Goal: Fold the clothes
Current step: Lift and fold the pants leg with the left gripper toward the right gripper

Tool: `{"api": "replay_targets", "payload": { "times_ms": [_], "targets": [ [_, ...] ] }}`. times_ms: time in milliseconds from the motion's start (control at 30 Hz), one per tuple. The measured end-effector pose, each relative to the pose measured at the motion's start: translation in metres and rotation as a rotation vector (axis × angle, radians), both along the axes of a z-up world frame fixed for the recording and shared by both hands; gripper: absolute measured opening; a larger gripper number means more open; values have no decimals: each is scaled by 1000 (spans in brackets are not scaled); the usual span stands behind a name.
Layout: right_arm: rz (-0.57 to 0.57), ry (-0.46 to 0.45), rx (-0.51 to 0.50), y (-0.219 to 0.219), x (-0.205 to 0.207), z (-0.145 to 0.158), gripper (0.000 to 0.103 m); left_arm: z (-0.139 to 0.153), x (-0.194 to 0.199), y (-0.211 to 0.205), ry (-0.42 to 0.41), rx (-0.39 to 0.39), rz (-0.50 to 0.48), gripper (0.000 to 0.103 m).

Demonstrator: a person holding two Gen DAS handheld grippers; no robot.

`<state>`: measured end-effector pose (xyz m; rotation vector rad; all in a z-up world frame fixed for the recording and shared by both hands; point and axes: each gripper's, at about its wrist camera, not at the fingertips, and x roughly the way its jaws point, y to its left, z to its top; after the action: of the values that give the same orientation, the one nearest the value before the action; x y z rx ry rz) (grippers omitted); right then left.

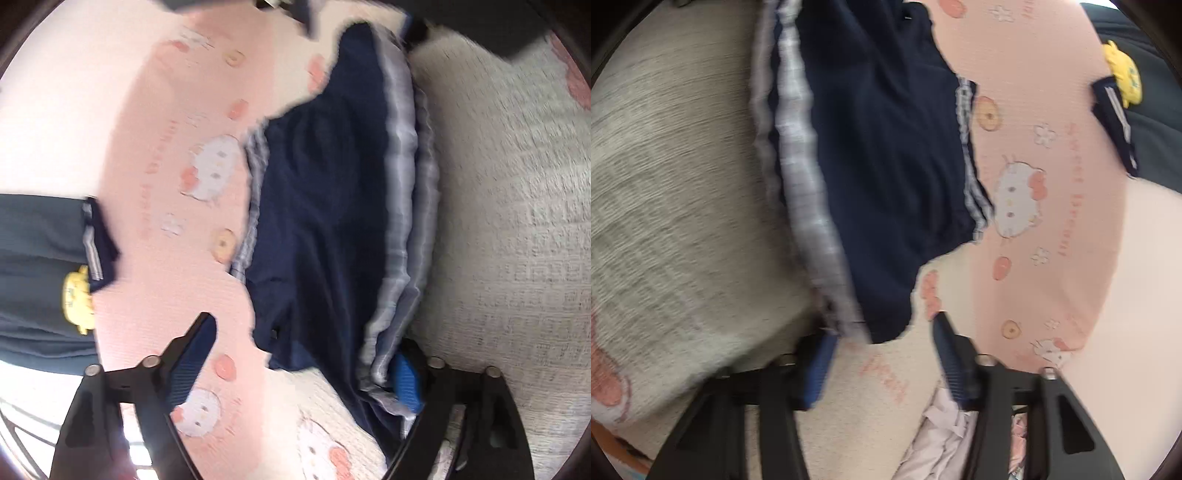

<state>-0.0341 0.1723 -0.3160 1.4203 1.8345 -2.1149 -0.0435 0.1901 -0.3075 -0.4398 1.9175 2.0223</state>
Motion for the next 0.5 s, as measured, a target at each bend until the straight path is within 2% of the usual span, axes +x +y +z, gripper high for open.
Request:
{"api": "replay_targets", "payload": {
  "times_ms": [33,67,133,200,400,500],
  "targets": [
    [8,-35,-12,-1,2,-2,13,1,-3,0,-23,10,20,87],
    [14,-75,-27,-2,4,-5,4,2,-6,-1,-48,20,41,87],
    [16,-89,-27,-4,5,-7,4,7,-20,-2,-126,49,105,88],
    [15,-88,-20,-4,5,-8,4,10,-24,-2,-139,66,118,93],
    [13,-85,-16,-6,7,-7,4,6,-9,0,-81,-6,36,94],
    [15,-85,-17,-5,5,-8,4,3,-15,5,-80,-5,25,94]
  ]
}}
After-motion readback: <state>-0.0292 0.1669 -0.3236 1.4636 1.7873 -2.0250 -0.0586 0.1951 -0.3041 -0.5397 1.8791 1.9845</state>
